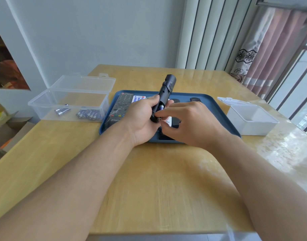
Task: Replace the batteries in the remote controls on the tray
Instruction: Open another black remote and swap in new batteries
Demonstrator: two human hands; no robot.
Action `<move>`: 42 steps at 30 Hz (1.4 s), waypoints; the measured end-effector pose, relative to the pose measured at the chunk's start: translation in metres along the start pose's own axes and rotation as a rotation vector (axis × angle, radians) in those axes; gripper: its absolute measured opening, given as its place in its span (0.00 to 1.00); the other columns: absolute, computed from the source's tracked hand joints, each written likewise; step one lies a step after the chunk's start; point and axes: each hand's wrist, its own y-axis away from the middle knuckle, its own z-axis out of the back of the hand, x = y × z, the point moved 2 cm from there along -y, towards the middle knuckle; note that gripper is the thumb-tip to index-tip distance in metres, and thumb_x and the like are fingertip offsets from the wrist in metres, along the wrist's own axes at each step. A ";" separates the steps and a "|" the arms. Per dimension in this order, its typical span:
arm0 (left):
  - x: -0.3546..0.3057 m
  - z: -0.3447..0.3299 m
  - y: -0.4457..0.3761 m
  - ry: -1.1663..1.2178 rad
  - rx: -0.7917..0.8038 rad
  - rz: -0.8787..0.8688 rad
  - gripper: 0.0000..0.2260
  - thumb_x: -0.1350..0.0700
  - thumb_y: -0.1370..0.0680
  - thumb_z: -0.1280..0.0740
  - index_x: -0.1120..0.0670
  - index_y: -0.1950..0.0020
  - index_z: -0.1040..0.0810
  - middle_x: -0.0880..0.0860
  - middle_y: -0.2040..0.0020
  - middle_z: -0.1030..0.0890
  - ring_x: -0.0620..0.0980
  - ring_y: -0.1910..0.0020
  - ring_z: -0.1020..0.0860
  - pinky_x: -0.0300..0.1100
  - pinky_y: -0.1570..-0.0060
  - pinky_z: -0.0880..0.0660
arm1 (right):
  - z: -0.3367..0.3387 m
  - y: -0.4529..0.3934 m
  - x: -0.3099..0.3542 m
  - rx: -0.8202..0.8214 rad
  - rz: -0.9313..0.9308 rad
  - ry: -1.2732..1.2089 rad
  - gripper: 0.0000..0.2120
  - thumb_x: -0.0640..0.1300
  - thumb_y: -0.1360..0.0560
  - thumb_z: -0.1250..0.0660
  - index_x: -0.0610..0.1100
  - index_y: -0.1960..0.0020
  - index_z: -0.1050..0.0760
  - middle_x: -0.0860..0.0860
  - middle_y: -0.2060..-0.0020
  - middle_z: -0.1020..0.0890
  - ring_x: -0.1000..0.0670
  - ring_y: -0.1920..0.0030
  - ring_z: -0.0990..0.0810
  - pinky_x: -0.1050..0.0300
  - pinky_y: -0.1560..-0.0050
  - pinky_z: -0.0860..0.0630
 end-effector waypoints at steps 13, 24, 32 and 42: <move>-0.005 0.006 -0.005 -0.130 -0.030 -0.067 0.17 0.55 0.13 0.47 0.60 0.30 0.25 0.57 0.39 0.17 0.54 0.45 0.15 0.51 0.39 0.21 | 0.010 -0.010 -0.020 -0.062 -0.823 -1.104 0.06 0.45 0.17 0.36 0.43 0.50 0.28 0.44 0.54 0.16 0.54 0.76 0.38 0.63 0.77 0.40; -0.004 0.007 -0.006 -0.062 -0.127 -0.092 0.16 0.56 0.13 0.44 0.62 0.31 0.26 0.61 0.42 0.17 0.58 0.44 0.15 0.54 0.44 0.18 | 0.023 0.006 -0.045 0.281 -1.082 -0.975 0.08 0.32 0.22 0.37 0.42 0.55 0.24 0.48 0.66 0.28 0.52 0.70 0.36 0.64 0.78 0.41; -0.005 0.007 -0.005 -0.051 -0.144 -0.092 0.16 0.55 0.13 0.44 0.62 0.32 0.25 0.59 0.44 0.17 0.58 0.42 0.16 0.56 0.41 0.20 | 0.021 0.008 -0.043 0.410 -1.075 -0.962 0.14 0.26 0.24 0.45 0.42 0.59 0.30 0.42 0.58 0.23 0.50 0.68 0.31 0.58 0.68 0.36; -0.006 0.006 -0.004 -0.042 -0.166 -0.107 0.16 0.55 0.13 0.45 0.61 0.32 0.25 0.58 0.44 0.16 0.57 0.43 0.15 0.54 0.43 0.19 | 0.026 0.008 -0.045 0.371 -0.894 -0.851 0.28 0.26 0.21 0.41 0.49 0.27 0.29 0.44 0.46 0.18 0.51 0.60 0.25 0.59 0.57 0.28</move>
